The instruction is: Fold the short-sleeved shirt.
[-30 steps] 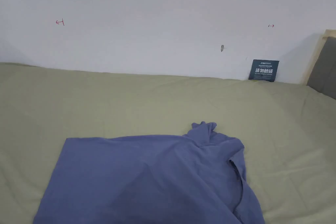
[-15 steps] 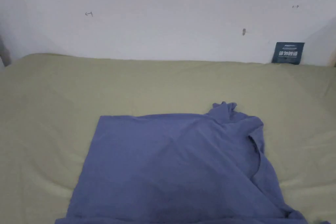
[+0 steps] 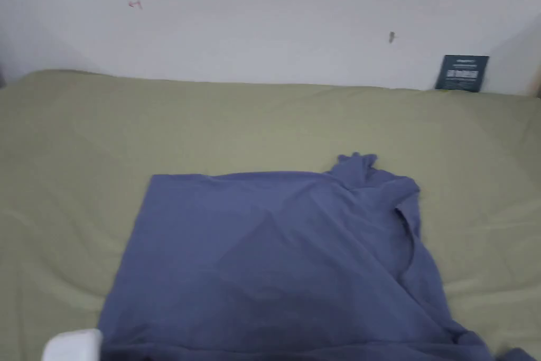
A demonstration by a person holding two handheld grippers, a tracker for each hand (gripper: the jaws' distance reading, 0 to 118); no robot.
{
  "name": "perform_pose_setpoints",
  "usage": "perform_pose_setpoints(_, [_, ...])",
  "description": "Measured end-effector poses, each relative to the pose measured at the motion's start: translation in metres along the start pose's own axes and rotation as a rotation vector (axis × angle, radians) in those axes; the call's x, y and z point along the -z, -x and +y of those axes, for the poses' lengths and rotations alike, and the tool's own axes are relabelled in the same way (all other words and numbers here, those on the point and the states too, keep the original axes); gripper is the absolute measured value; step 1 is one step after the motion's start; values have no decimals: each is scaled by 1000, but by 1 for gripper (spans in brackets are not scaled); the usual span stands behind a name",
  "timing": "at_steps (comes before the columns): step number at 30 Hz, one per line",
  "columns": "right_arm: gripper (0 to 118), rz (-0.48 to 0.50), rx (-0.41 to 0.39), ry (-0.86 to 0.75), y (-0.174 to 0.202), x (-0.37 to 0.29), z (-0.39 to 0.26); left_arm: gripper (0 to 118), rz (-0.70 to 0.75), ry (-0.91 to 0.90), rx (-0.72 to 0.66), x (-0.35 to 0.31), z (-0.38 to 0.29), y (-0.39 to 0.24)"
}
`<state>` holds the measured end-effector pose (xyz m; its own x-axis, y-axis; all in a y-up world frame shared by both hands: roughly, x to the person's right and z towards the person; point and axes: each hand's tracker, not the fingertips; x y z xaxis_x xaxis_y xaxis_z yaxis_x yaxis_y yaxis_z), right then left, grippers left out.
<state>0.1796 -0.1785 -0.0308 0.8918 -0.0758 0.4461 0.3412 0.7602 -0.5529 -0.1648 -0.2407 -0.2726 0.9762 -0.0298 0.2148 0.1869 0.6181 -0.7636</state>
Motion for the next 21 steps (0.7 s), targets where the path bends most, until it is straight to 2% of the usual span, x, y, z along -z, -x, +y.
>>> perform_pose_setpoints(2, [1, -16, 13, 1, -11, 3, 3, 111, -6, 40, -26, 21, 6, 6])
perform_pose_setpoints(3, [1, -28, 22, 5, -16, 6, 4, 106, -26, 51, -45, 31, 8, 8])
perform_pose_setpoints(4, [1, -36, 28, 10, -21, 9, 4, 94, -46, 67, -73, 36, 10, 10])
perform_pose_setpoints(5, [2, -39, 35, 21, -27, 13, 4, 67, -70, 73, -96, 41, 11, 12])
perform_pose_setpoints(6, [11, -40, 39, 45, -33, 21, 5, 18, -98, 89, -105, 47, 12, 14])
perform_pose_setpoints(7, [34, -38, 54, 65, -39, 29, 5, 8, -82, 93, -93, 47, 11, 12])
perform_pose_setpoints(8, [67, -25, 80, 108, -46, 39, 6, 8, -91, 78, -90, 44, 10, 11])
perform_pose_setpoints(9, [93, -21, 92, 158, -52, 51, 7, 7, -86, 70, -65, 41, 11, 9])
perform_pose_setpoints(10, [94, 3, 117, 184, -57, 61, 5, 7, -79, 69, -37, 40, 12, 7])
perform_pose_setpoints(11, [94, 6, 124, 187, -61, 70, 5, 7, -82, 69, -22, 39, 12, 7])
perform_pose_setpoints(13, [94, -6, 89, 179, -63, 90, 1, 7, -84, 67, -24, 37, 13, 7])
perform_pose_setpoints(15, [91, -20, 5, 199, -60, 108, -3, 7, -90, 68, -36, 38, 13, 9])
perform_pose_setpoints(16, [79, -37, -36, 225, -55, 114, -3, 7, -91, 67, -36, 38, 12, 9])
perform_pose_setpoints(17, [56, -44, -65, 249, -52, 118, -4, 7, -91, 68, -28, 37, 12, 8])
perform_pose_setpoints(18, [10, -58, -86, 278, -49, 120, -3, 7, -90, 66, -16, 36, 12, 7])
perform_pose_setpoints(21, [9, -46, -73, 226, -45, 117, -1, 7, -97, 62, -9, 35, 12, 7])
